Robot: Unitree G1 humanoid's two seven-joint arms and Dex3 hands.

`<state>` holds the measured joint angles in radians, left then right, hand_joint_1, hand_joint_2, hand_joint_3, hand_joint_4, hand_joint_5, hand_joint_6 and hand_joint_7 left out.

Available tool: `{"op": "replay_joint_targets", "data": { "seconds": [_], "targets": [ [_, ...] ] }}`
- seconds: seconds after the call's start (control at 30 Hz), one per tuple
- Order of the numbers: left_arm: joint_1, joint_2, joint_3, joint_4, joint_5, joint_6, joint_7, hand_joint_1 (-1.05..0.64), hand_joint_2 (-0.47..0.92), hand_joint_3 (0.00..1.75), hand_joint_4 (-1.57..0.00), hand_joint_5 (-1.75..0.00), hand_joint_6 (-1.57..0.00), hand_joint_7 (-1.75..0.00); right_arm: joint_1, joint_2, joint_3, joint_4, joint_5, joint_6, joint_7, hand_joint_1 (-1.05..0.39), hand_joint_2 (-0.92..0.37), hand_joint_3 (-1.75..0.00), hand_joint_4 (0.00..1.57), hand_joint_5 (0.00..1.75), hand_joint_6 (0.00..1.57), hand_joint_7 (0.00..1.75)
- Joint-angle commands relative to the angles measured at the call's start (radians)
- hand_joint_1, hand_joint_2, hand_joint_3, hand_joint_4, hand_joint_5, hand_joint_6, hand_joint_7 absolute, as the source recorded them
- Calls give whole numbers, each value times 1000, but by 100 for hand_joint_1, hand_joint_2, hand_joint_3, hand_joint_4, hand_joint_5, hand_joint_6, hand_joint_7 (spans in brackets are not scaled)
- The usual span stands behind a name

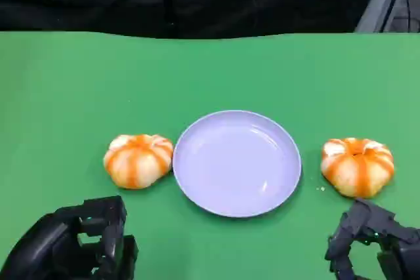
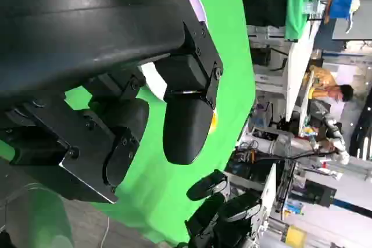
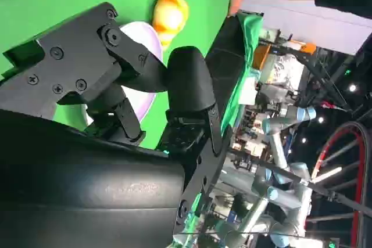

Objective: Grasp the bread from the table and place it into the plate.

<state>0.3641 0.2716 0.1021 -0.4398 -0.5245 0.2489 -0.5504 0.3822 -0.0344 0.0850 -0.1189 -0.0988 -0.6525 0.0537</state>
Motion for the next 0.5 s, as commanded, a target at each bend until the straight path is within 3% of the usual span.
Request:
{"op": "replay_joint_targets", "data": {
  "seconds": [0.03, 0.5],
  "targets": [
    [2, 13, 1, 9, 6, -8, -7, 28, 56, 163, -99, -175, -86, -175, 0, -11, -8, -3, 10, -7, -1, -10, -52, -121, 84, 175, 75, 155],
    [1, 16, 2, 15, 10, -15, -9, 27, 56, 162, -99, -175, -85, -175, 3, -6, -7, -10, 6, 0, -5, -11, -52, -120, 85, 175, 76, 154]
  ]
}}
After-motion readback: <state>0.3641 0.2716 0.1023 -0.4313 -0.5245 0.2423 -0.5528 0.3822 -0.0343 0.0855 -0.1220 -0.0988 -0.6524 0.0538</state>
